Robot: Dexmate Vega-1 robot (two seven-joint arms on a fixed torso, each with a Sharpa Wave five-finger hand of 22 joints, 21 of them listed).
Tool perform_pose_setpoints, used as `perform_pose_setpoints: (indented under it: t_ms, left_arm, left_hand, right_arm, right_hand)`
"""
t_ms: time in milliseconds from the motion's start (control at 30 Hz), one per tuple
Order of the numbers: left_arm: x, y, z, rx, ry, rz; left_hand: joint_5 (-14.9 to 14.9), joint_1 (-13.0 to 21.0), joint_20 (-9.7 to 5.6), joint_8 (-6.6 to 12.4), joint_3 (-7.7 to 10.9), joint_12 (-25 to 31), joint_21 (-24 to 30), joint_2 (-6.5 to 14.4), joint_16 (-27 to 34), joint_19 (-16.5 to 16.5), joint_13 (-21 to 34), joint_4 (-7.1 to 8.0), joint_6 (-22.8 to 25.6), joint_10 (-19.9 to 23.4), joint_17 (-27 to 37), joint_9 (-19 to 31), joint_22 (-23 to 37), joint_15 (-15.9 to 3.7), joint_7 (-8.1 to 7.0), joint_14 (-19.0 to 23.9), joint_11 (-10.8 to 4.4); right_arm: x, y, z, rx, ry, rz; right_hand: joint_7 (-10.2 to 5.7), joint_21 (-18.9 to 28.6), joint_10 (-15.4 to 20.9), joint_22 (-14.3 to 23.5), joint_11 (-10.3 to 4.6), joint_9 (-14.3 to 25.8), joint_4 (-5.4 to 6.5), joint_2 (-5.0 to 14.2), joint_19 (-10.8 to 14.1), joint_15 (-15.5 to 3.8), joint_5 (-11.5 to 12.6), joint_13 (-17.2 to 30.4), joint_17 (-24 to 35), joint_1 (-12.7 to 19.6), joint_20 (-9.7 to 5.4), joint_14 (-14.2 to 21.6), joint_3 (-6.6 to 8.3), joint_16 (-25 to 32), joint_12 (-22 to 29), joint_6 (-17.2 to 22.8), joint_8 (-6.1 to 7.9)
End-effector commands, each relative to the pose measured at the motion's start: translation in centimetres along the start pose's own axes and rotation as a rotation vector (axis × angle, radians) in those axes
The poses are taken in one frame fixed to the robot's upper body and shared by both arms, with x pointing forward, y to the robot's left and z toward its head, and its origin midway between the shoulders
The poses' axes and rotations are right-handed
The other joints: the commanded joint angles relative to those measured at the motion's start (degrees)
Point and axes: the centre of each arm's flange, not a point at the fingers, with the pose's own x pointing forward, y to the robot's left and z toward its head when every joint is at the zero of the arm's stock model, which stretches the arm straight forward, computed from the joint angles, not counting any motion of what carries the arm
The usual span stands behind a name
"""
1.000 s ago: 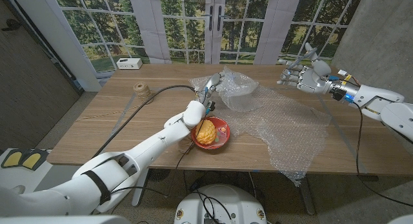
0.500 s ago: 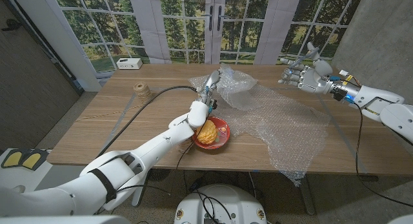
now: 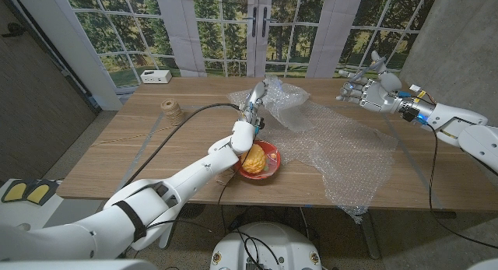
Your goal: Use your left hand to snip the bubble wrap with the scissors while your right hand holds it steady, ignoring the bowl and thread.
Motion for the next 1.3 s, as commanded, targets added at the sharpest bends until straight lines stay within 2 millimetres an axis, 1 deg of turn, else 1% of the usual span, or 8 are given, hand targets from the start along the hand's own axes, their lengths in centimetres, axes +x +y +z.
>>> perform_pose_setpoints:
  t_ms: [33,233,400,733,933,1133,1300]
  left_arm:
    - [1.0,0.1,0.3,-0.07,0.036,0.02]
    - [1.7,0.3,-0.1,-0.159,0.091,0.014]
    - [2.1,0.5,-0.3,-0.215,0.125,0.025]
    - [2.2,0.6,-0.6,-0.363,0.209,0.017]
    - [2.6,1.2,-1.0,-0.468,0.268,0.027]
    - [2.6,1.5,-1.0,-0.47,0.272,0.033]
    - [2.5,1.8,-0.7,-0.438,0.248,0.033]
  left_hand:
    - [0.14,0.24,-0.56,-0.19,0.54,0.3,0.44,0.03,0.36,-0.48,0.18,-0.02,0.5,0.58,0.27,0.27,0.77,0.23,-0.05,-0.23,-0.19]
    - [0.11,0.11,-0.55,-0.45,0.91,0.21,0.52,0.09,0.5,-0.95,-0.09,0.07,0.69,0.72,0.2,0.22,1.66,0.25,-0.31,-0.46,-0.42]
    - [-0.01,-0.1,-0.63,-0.64,0.8,0.18,0.24,0.03,0.61,-1.08,-0.3,0.17,0.86,0.98,0.13,0.17,1.45,0.25,-0.53,-0.64,-0.52]
    - [-0.09,-0.23,-0.66,-1.01,0.76,0.21,0.04,0.03,0.79,-1.12,-0.32,0.16,1.01,1.0,-0.03,0.12,1.41,0.24,-0.43,-0.86,-0.62]
    - [-0.12,-0.27,-0.73,-1.2,0.68,-0.02,-0.11,0.04,0.88,-1.08,-0.77,0.13,1.08,1.09,-0.17,0.19,1.23,0.24,-0.45,-0.98,-0.61]
    - [-0.13,-0.27,-0.73,-1.37,0.69,0.06,-0.16,0.05,1.02,-1.04,-0.7,0.07,1.12,1.14,-0.23,0.24,1.27,0.24,-0.35,-1.0,-0.65]
    - [-0.16,-0.3,-0.74,-1.56,0.63,0.18,-0.24,0.05,1.11,-0.95,-0.48,0.03,1.28,1.06,-0.37,0.22,1.17,0.23,-0.34,-1.08,-0.65]
  right_arm:
    - [0.3,0.1,-0.1,-0.003,0.01,0.011]
    - [0.3,0.1,-0.2,-0.005,0.009,0.012]
    - [0.3,0.2,-0.4,-0.007,0.009,0.014]
    - [0.3,0.3,-0.5,0.001,0.011,0.012]
    - [0.5,0.4,-0.8,0.0,0.011,0.02]
    - [0.4,0.4,-0.8,0.002,0.005,0.02]
    - [0.4,0.4,-0.9,0.004,0.006,0.018]
  right_hand:
    - [3.68,-0.07,0.67,0.0,-0.5,0.06,-0.21,0.39,0.1,-3.43,0.22,0.21,0.02,0.01,-0.08,0.45,-0.34,0.1,0.26,-3.26,0.19]
    - [3.68,-0.07,0.71,0.01,-0.47,0.05,-0.2,0.42,0.18,-3.45,0.22,0.14,0.0,0.02,-0.07,0.46,-0.33,0.1,0.26,-3.3,0.16]
    - [3.69,-0.11,0.53,0.01,-0.48,0.05,-0.23,0.44,0.16,-3.47,0.22,0.12,0.09,0.07,-0.04,0.44,-0.31,0.15,0.2,-3.32,0.15]
    - [3.7,-0.15,0.59,0.01,-0.47,0.05,-0.24,0.48,0.18,-3.41,0.22,0.18,0.07,0.12,-0.12,0.42,-0.3,0.14,0.31,-3.32,0.14]
    - [3.7,-0.19,0.6,0.01,-0.46,0.05,-0.24,0.56,0.16,-3.46,0.23,0.12,0.09,0.17,-0.08,0.41,-0.26,0.15,0.29,-3.29,0.15]
    - [3.74,-0.19,0.55,0.01,-0.47,0.05,-0.24,0.59,0.21,-3.36,0.23,0.17,0.03,0.18,-0.12,0.43,-0.26,0.13,0.32,-3.27,0.15]
    - [3.73,-0.22,0.67,0.02,-0.44,0.05,-0.25,0.59,0.22,-3.41,0.22,0.05,0.05,0.2,-0.14,0.47,-0.26,0.16,0.31,-3.32,0.13]
